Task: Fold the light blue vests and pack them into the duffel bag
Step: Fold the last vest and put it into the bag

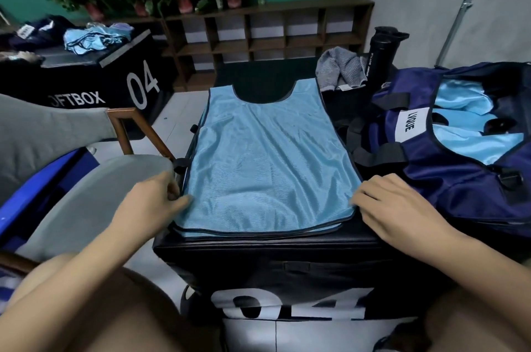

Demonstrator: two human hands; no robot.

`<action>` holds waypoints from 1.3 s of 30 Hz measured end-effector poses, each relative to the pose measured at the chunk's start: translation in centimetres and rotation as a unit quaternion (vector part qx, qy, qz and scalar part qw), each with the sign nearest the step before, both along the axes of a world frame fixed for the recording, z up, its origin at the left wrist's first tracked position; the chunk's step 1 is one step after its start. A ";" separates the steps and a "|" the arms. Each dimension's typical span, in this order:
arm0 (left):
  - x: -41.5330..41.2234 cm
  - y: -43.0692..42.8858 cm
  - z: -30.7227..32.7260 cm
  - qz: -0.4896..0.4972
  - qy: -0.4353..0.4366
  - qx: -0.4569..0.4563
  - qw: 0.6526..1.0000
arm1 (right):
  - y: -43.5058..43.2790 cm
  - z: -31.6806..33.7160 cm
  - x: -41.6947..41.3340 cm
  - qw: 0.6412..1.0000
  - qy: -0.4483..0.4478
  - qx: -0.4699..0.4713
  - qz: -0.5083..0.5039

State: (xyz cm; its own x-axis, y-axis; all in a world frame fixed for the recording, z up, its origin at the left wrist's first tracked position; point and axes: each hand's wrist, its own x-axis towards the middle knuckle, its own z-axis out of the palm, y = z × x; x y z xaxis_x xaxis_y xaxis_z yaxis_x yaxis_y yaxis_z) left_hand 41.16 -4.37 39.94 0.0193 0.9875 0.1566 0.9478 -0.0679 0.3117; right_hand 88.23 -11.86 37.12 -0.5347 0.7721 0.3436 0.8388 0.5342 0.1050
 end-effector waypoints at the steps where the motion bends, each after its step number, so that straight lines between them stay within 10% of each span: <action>1: 0.0 -0.1 -0.2 -0.001 0.006 -0.016 1.000 | 0.0 0.0 0.0 1.000 0.000 -0.001 0.000; 10: 0.0 -0.5 0.1 0.005 -0.013 -0.021 1.000 | 0.0 0.8 -0.2 0.999 0.047 -0.009 -0.017; 17: -3.1 -0.3 0.6 0.077 -0.200 -0.104 0.971 | -0.6 1.8 -3.3 0.983 0.176 -0.038 -0.013; 39: -2.1 -0.6 -0.5 0.091 -0.086 -0.144 0.982 | -0.3 1.2 -2.0 0.995 -0.078 -0.058 0.023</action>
